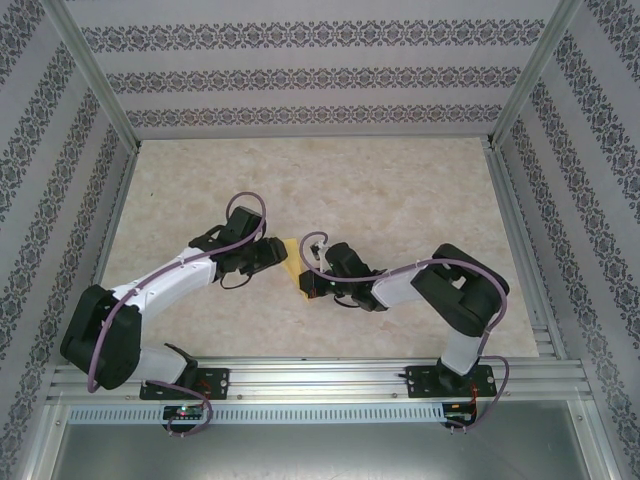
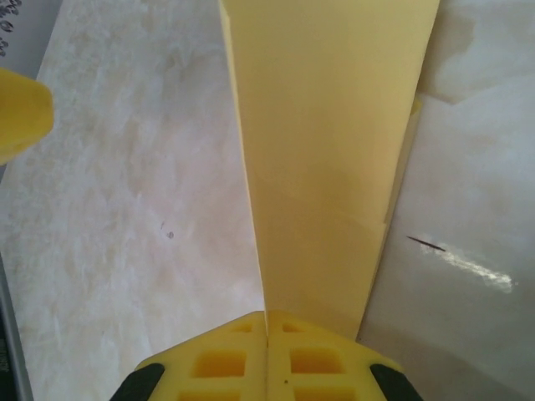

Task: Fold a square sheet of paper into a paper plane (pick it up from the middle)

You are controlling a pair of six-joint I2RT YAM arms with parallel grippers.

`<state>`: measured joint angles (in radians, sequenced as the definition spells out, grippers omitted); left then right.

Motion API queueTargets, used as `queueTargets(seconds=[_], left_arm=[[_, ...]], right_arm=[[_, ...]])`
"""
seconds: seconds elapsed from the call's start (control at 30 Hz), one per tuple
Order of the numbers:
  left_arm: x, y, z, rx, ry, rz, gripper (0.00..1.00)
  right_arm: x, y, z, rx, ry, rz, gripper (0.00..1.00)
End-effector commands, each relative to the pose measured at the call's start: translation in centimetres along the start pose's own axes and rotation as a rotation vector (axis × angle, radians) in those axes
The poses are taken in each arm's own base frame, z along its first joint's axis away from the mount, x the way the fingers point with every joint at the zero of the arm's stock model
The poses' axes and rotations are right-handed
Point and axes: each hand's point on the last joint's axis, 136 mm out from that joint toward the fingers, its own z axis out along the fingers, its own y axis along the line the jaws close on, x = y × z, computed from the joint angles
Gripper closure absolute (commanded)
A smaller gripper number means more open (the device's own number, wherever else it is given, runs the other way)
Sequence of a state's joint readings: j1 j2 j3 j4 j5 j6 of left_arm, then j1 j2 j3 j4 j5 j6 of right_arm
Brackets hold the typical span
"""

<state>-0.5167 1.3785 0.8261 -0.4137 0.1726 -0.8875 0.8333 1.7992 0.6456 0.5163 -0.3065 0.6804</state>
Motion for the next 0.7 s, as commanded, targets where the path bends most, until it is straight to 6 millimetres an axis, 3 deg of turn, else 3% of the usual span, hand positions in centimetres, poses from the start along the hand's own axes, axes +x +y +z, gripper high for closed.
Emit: queueTargets(seconds=[0.0, 0.33, 0.67], left_arm=[[-0.8, -2.5, 0.1, 0.145, -0.024, 0.013, 0.46], [-0.5, -2.9, 1.2, 0.197, -0.011, 0.006, 0.48], [-0.2, -4.3, 3.0, 0.293, 0.028, -0.002, 0.49]], right_arm=[[0.1, 0.8, 0.5, -0.079, 0.022, 0.064, 1.0], [0.6, -0.2, 1.2, -0.126, 0.053, 0.202, 1.0], [-0.3, 0.6, 1.0, -0.211, 0.053, 0.281, 1.0]])
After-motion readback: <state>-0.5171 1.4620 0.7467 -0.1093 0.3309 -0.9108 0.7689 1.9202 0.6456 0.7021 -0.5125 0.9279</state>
